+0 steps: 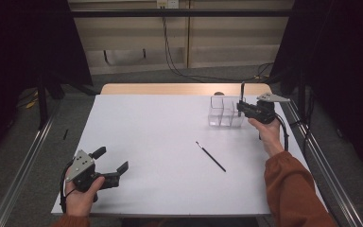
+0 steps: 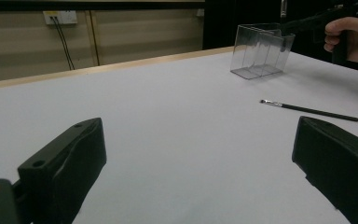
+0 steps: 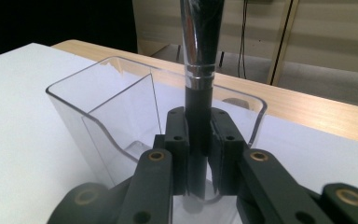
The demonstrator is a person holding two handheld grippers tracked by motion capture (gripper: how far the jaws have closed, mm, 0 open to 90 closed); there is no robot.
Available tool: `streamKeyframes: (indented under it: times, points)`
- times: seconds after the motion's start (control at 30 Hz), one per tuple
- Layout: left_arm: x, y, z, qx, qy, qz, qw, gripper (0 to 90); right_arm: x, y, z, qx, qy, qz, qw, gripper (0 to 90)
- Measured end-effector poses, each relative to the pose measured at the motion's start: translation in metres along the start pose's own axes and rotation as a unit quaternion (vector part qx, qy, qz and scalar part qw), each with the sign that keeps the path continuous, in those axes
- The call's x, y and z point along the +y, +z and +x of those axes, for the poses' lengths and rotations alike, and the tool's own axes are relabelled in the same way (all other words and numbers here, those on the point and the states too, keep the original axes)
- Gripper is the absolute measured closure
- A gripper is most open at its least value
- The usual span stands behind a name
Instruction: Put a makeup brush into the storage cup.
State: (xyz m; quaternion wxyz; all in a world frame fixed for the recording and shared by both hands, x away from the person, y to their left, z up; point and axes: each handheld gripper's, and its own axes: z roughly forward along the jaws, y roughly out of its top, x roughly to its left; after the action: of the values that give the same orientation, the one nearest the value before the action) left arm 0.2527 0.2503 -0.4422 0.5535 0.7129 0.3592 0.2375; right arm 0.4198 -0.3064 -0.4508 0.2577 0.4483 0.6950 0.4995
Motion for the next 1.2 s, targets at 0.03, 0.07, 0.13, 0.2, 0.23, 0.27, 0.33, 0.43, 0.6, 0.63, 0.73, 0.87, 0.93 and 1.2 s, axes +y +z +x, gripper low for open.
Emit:
streamKeyframes:
  times: [0.03,0.07,0.13,0.2,0.23,0.27,0.33,0.43,0.6,0.63,0.73,0.87,0.93,1.2]
  points:
    - [0.000,0.000,0.000,0.000,0.000,0.000,1.0000,2.8,-0.001,0.000,0.000,0.000,0.002,0.002,1.0000,80.0]
    - [0.000,0.000,0.000,0.000,0.000,0.000,1.0000,2.8,-0.001,0.001,0.000,0.001,0.003,0.001,1.0000,80.0]
    - [0.000,0.000,0.000,0.001,0.001,0.000,1.0000,2.8,-0.002,0.001,0.000,0.002,0.004,0.002,1.0000,79.9]
    - [0.000,0.000,0.000,0.001,0.000,0.000,1.0000,2.8,-0.001,0.001,0.000,0.002,0.003,0.003,1.0000,79.8]
    - [0.000,0.000,0.000,0.002,0.001,0.000,1.0000,2.8,-0.001,0.001,0.000,0.003,0.003,0.001,1.0000,79.5]
    - [0.000,0.000,0.000,0.002,0.001,-0.001,1.0000,2.8,-0.001,0.001,0.000,0.003,0.003,0.001,1.0000,78.7]
    - [0.000,0.000,0.000,0.003,0.000,-0.001,1.0000,2.8,-0.001,0.000,-0.001,0.002,0.004,-0.001,1.0000,75.8]
    - [0.000,0.000,0.000,0.002,0.000,-0.001,1.0000,2.8,-0.001,0.000,-0.001,0.003,0.007,-0.004,1.0000,72.3]
    - [0.000,0.000,0.000,0.003,0.001,-0.001,1.0000,2.8,0.001,-0.003,0.000,0.003,0.010,-0.014,0.9999,63.0]
    - [0.000,0.000,0.000,0.003,-0.001,-0.002,1.0000,2.8,0.001,-0.003,0.000,0.003,0.010,-0.015,0.9998,62.2]
    - [0.000,0.000,0.000,0.003,-0.001,-0.002,1.0000,2.8,0.003,-0.007,0.001,0.009,0.010,-0.021,0.9997,58.8]
    - [0.000,-0.001,0.000,0.002,-0.001,-0.003,1.0000,2.8,0.004,-0.013,0.003,0.013,0.005,-0.024,0.9996,47.4]
    - [0.000,-0.001,0.000,0.001,-0.002,-0.004,1.0000,2.8,0.003,-0.016,0.003,0.017,0.004,-0.028,0.9995,43.7]
    - [0.000,-0.001,0.001,0.003,-0.001,-0.004,1.0000,2.8,0.005,-0.029,0.013,0.026,-0.010,-0.042,0.9987,25.3]
